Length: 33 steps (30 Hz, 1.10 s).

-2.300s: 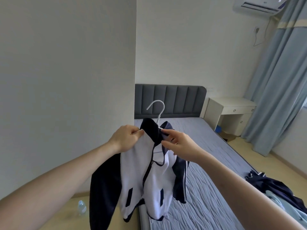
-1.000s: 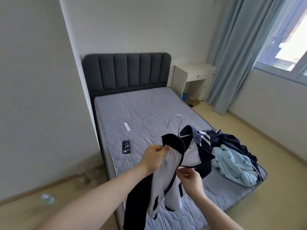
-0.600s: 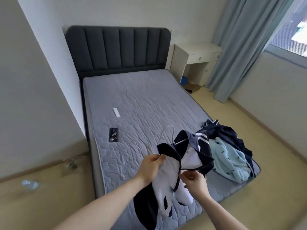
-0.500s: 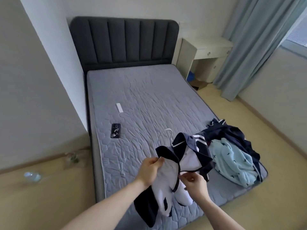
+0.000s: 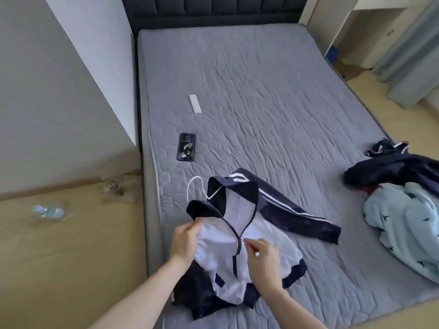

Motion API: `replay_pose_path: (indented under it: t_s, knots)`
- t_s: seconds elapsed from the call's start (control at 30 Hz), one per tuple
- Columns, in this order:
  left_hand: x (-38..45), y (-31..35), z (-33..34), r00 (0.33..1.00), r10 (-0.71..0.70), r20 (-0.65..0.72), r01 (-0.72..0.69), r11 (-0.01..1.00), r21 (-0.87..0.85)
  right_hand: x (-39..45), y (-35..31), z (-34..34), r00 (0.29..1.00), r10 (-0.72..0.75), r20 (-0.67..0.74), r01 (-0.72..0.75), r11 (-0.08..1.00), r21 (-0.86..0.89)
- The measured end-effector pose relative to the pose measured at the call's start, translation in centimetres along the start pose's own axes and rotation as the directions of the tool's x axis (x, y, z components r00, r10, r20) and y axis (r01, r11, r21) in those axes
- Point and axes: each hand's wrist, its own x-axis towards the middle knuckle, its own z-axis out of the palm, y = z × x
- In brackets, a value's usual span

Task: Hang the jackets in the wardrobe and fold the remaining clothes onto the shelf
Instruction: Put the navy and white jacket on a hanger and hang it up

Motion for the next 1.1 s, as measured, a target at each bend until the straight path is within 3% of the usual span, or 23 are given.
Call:
replay_pose_path:
  t_s: [0.37, 0.53, 0.6, 0.63, 0.7, 0.8, 0.87, 0.97, 1.1]
  knots:
    - [18.5, -15.1, -11.5, 0.957, -0.076, -0.279, 0.130, 0.975, 0.180, 8.1, 1.5, 21.3, 0.994, -0.016, 0.109, 0.015, 1.000, 0.014]
    - [21.5, -17.6, -13.1, 0.956, -0.168, -0.241, 0.270, 0.826, 0.495, 9.9, 1.7, 25.7, 0.979, -0.029, 0.200, 0.038, 0.998, -0.041]
    - [21.0, -17.3, -12.9, 0.954, 0.005, -0.299, 0.200, 0.732, 0.651, 9.7, 2.1, 26.1, 0.978, -0.016, 0.207, 0.026, 0.999, -0.043]
    - [20.4, -16.9, -12.7, 0.951, 0.165, -0.262, 0.083, 0.679, 0.730, 9.5, 2.3, 26.0, 0.980, -0.002, 0.197, 0.010, 0.999, -0.041]
    - [19.2, -15.8, -11.7, 0.926, 0.377, 0.016, -0.238, 0.550, 0.801, 9.0, 3.0, 25.6, 0.986, 0.023, 0.163, -0.015, 0.999, -0.051]
    - [18.8, -15.0, -9.1, 0.876, 0.315, 0.365, -0.476, 0.446, 0.758, 8.9, 4.5, 24.7, 0.991, 0.032, 0.130, -0.016, 0.993, -0.119]
    - [18.9, -15.2, -7.2, 0.877, 0.275, 0.395, -0.479, 0.422, 0.770, 9.2, 5.3, 24.2, 0.985, 0.068, 0.156, -0.037, 0.981, -0.193]
    - [19.1, -15.5, -5.0, 0.957, 0.152, 0.247, -0.289, 0.430, 0.855, 9.7, 5.9, 24.2, 0.978, 0.102, 0.180, -0.056, 0.969, -0.242]
    - [19.6, -16.1, -3.9, 0.977, 0.135, 0.165, -0.202, 0.341, 0.918, 10.4, 6.1, 24.8, 0.980, 0.092, 0.176, -0.036, 0.954, -0.296]
